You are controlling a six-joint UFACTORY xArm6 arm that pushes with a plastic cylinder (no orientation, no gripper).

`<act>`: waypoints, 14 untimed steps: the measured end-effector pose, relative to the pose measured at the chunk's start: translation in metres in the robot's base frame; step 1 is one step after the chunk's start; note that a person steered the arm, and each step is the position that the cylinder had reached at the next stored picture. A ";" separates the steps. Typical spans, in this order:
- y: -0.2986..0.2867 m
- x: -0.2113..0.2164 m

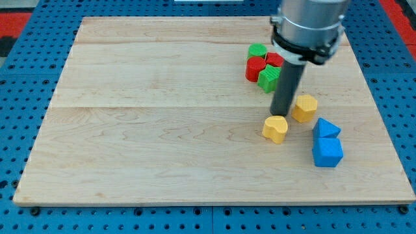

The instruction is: Point at green circle

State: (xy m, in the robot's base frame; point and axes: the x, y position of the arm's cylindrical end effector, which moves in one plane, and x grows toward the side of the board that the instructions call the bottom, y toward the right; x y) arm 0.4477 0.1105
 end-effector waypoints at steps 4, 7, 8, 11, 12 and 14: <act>-0.116 -0.048; -0.118 -0.115; -0.133 -0.145; -0.027 -0.202; 0.011 -0.192; 0.020 -0.156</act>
State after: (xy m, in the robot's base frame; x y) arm 0.2919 0.1301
